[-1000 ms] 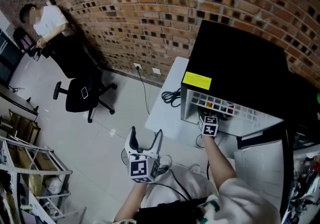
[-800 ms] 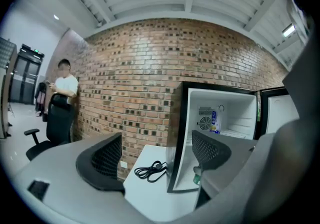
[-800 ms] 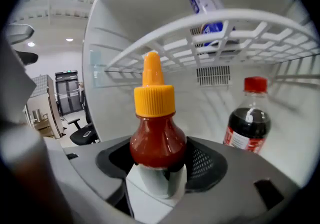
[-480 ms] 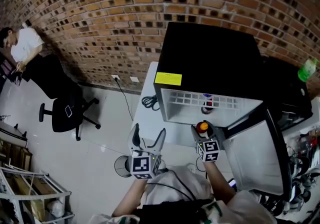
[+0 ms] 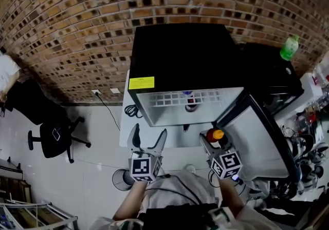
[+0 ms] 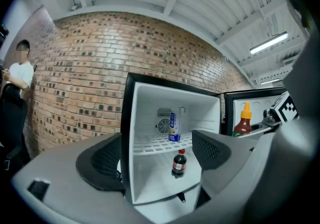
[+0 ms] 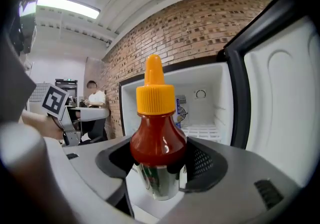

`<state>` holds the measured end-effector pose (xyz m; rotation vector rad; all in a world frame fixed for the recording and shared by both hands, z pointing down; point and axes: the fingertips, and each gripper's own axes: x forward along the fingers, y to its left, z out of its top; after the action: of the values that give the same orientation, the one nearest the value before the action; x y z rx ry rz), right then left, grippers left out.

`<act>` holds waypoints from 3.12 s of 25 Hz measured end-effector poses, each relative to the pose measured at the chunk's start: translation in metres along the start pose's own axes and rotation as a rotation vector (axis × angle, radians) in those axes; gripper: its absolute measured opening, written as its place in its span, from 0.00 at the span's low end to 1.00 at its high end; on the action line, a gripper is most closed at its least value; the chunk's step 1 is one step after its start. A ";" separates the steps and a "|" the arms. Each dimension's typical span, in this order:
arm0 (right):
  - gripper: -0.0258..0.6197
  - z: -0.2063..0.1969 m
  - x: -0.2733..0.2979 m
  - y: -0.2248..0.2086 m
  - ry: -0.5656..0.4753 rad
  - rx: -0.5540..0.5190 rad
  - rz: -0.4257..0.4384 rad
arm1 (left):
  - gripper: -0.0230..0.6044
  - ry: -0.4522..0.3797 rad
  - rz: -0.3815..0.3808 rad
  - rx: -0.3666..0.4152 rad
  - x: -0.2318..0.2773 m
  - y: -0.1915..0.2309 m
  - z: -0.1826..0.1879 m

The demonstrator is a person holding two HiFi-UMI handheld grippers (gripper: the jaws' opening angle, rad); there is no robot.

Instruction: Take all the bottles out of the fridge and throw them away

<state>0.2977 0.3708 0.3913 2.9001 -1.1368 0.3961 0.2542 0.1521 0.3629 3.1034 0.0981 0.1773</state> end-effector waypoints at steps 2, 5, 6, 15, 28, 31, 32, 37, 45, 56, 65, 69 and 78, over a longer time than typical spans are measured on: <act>0.50 0.007 -0.003 0.002 -0.013 0.005 0.008 | 0.71 0.000 -0.001 0.000 -0.001 0.000 -0.002; 0.50 0.009 0.002 0.015 -0.007 0.022 0.051 | 0.71 0.003 0.005 -0.027 -0.008 0.002 -0.003; 0.50 0.007 0.006 0.022 0.003 0.023 0.072 | 0.71 0.007 0.010 -0.048 -0.011 0.005 -0.004; 0.50 -0.056 0.075 0.144 0.200 -0.063 0.468 | 0.71 0.053 0.243 -0.113 -0.087 0.072 -0.046; 0.50 -0.289 0.123 0.413 0.598 -0.479 1.122 | 0.71 0.286 0.866 -0.428 -0.321 0.199 -0.263; 0.50 -0.367 0.134 0.460 0.660 -0.546 1.191 | 0.71 0.363 0.966 -0.506 -0.368 0.211 -0.329; 0.50 -0.395 0.138 0.472 0.692 -0.553 1.200 | 0.71 0.385 0.988 -0.532 -0.381 0.212 -0.349; 0.50 -0.518 0.152 0.532 0.834 -0.591 1.244 | 0.71 0.443 1.112 -0.699 -0.436 0.208 -0.443; 0.50 -0.719 0.196 0.585 0.942 -0.710 1.208 | 0.71 0.447 1.145 -0.781 -0.455 0.219 -0.554; 0.52 -0.832 0.173 0.601 1.039 -0.882 1.335 | 0.71 0.469 1.165 -0.856 -0.479 0.214 -0.611; 0.52 -0.781 0.162 0.625 1.001 -0.798 1.387 | 0.71 0.478 1.151 -0.880 -0.471 0.212 -0.603; 0.52 -0.712 0.165 0.620 0.969 -0.731 1.361 | 0.71 0.467 1.091 -0.849 -0.448 0.223 -0.570; 0.52 -0.478 0.182 0.583 0.739 -0.476 1.227 | 0.71 0.354 0.926 -0.690 -0.400 0.259 -0.429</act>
<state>-0.0752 -0.1367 0.8445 1.1665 -2.1904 0.8809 -0.1758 -0.1207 0.7525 2.1701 -1.1230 0.6083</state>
